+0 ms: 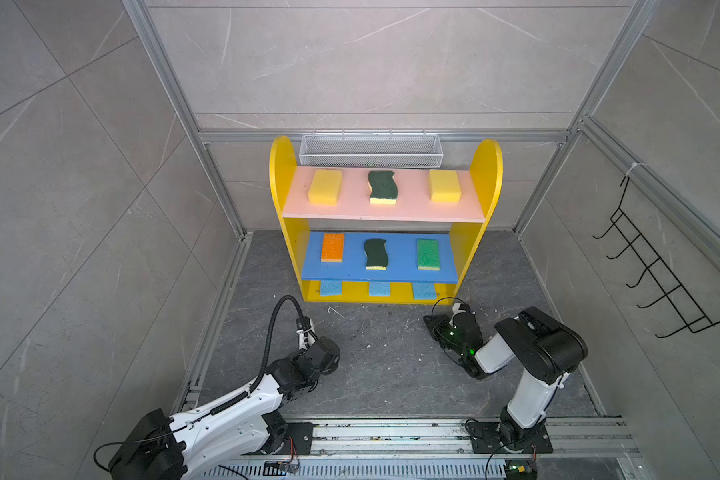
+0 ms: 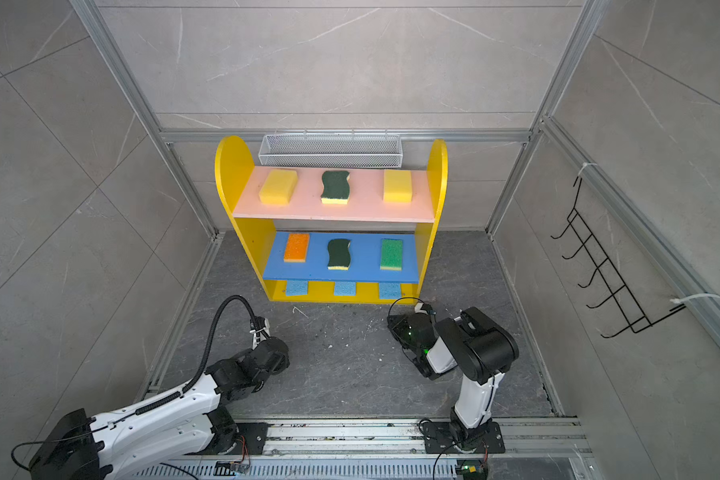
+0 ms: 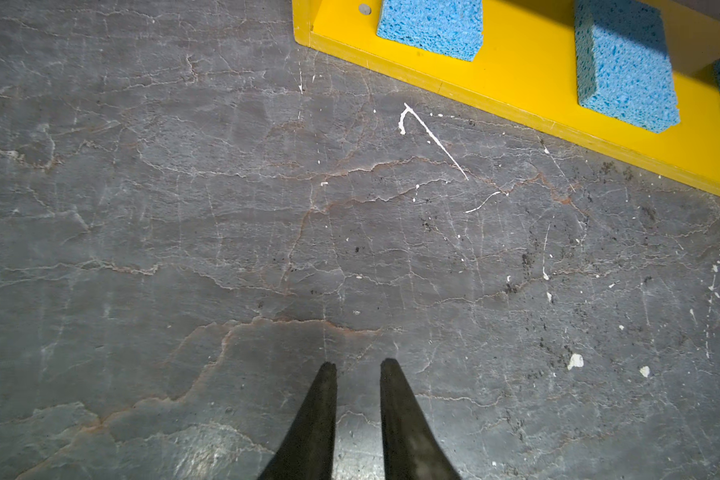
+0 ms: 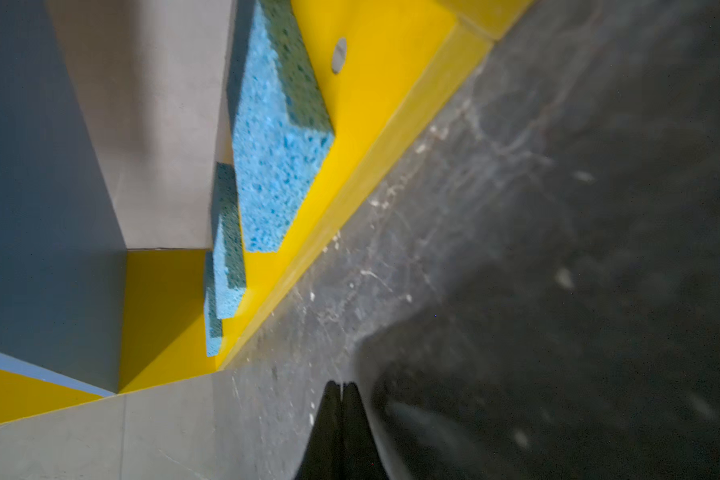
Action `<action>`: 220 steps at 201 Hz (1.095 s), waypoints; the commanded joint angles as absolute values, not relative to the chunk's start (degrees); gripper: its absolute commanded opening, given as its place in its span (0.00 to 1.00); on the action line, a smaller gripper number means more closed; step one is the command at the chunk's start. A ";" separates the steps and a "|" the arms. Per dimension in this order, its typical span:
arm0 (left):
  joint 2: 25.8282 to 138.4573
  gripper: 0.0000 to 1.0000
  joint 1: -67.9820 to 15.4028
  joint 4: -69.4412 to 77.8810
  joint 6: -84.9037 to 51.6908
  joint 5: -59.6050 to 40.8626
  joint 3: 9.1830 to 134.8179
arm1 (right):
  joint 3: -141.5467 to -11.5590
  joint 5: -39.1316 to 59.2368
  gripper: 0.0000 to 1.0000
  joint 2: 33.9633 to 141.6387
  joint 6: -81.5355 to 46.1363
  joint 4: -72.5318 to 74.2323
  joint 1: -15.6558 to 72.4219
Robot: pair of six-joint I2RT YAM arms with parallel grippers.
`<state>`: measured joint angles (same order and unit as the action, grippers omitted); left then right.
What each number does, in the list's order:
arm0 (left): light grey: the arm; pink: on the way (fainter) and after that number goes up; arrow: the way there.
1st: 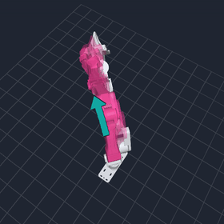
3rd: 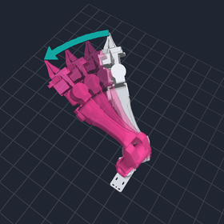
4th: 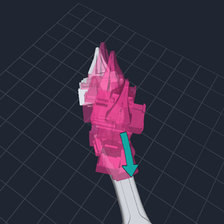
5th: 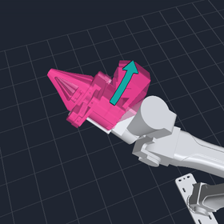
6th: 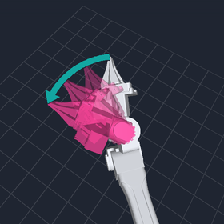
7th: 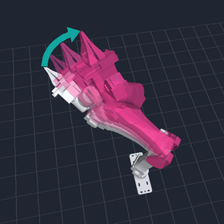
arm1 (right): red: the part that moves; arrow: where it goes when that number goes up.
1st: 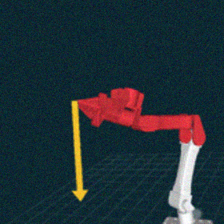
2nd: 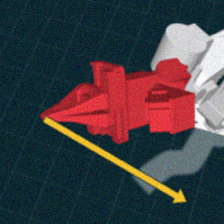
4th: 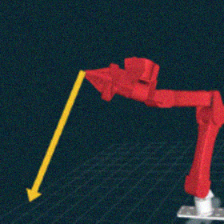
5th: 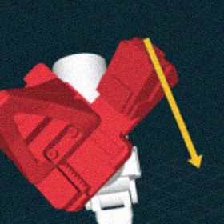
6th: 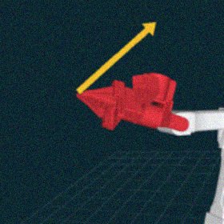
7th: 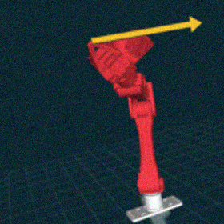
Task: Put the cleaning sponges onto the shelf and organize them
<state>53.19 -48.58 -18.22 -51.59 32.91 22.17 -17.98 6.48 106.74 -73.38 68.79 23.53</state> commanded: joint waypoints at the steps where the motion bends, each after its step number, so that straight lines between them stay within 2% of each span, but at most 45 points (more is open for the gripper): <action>1: 53.80 0.24 -48.25 -17.58 -51.09 34.72 24.76 | -17.64 4.62 0.00 113.08 -78.79 78.94 23.38; 24: 53.79 0.24 -48.28 -17.84 -51.32 34.90 25.14 | -18.18 4.09 0.00 117.18 -81.60 82.18 23.42; 146: 55.92 0.24 -48.26 -17.25 -52.38 34.89 26.40 | -22.44 -0.16 0.00 121.37 -85.00 82.00 23.94; 220: 55.61 0.24 -48.30 -17.19 -52.30 34.99 26.26 | -25.70 -4.12 0.00 120.12 -86.57 74.57 26.83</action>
